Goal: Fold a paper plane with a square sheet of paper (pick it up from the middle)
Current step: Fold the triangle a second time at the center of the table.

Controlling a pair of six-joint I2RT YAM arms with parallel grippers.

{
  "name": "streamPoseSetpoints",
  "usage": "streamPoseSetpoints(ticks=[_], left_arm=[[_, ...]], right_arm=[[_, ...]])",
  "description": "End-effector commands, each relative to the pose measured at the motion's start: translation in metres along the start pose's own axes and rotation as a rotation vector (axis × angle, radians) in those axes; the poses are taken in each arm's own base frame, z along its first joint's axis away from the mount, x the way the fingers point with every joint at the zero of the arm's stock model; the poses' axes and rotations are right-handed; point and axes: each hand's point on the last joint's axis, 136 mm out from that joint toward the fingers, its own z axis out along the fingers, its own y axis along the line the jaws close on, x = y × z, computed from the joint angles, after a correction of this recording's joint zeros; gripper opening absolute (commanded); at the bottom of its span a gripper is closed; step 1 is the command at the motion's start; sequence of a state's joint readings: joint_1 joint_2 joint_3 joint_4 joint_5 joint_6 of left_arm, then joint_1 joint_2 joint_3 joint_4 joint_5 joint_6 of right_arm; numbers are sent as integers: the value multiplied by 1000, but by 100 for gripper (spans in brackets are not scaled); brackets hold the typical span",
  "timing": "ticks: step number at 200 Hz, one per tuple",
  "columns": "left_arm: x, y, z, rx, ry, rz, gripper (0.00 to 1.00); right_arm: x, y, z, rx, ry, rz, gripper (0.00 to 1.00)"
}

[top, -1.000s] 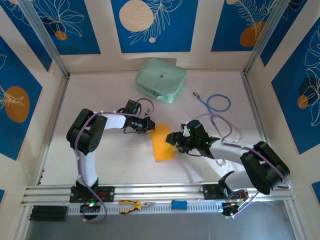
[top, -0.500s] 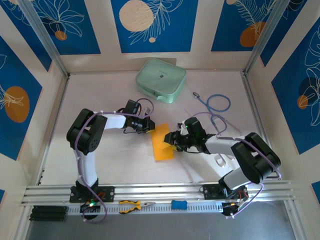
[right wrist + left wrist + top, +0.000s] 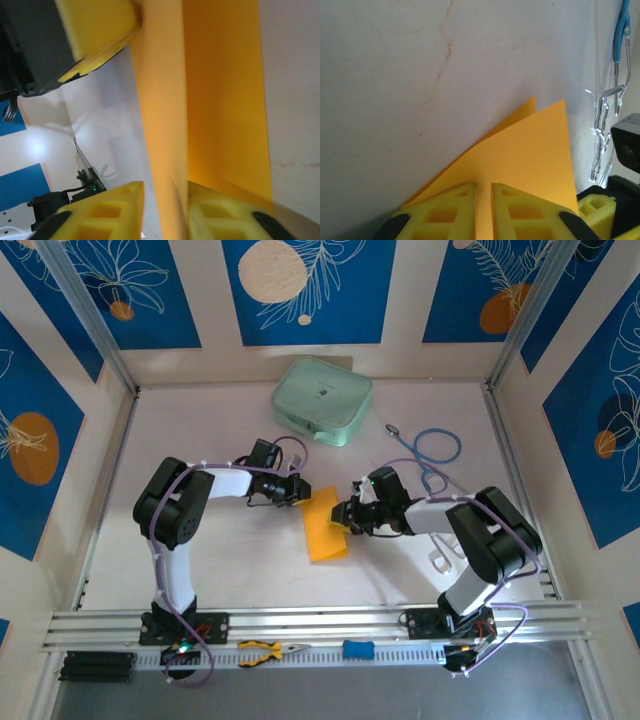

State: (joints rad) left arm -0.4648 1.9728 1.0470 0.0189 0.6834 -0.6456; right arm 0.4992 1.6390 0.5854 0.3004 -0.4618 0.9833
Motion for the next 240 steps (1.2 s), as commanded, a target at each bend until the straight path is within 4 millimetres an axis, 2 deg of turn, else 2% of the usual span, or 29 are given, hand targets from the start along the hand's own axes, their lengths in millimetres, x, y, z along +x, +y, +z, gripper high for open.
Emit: streamPoseSetpoints(ticks=[1,36,74,106,135,160,177,194,240], left_arm=[[13,2,-4,-21,48,-31,21],[13,-22,-26,-18,-7,19,35],[27,-44,-52,-35,-102,115,41],[48,-49,-64,-51,-145,206,42],[71,-47,-75,-70,-140,306,43],[79,-54,-87,-69,-155,388,47],[83,-65,-86,-30,-177,433,49],[92,-71,-77,-24,-172,467,50],[114,-77,-59,-54,-161,530,55]], right_arm=[[-1,5,2,-30,34,-20,17],[-9,-3,-1,1,-44,56,5],[-8,-13,-4,61,-140,171,4],[-2,-5,0,69,-145,166,5],[6,2,2,48,-128,132,14],[7,13,9,19,-74,91,21],[6,21,14,2,-40,66,21],[6,20,15,25,-21,64,21],[-3,13,3,47,-16,56,22]])
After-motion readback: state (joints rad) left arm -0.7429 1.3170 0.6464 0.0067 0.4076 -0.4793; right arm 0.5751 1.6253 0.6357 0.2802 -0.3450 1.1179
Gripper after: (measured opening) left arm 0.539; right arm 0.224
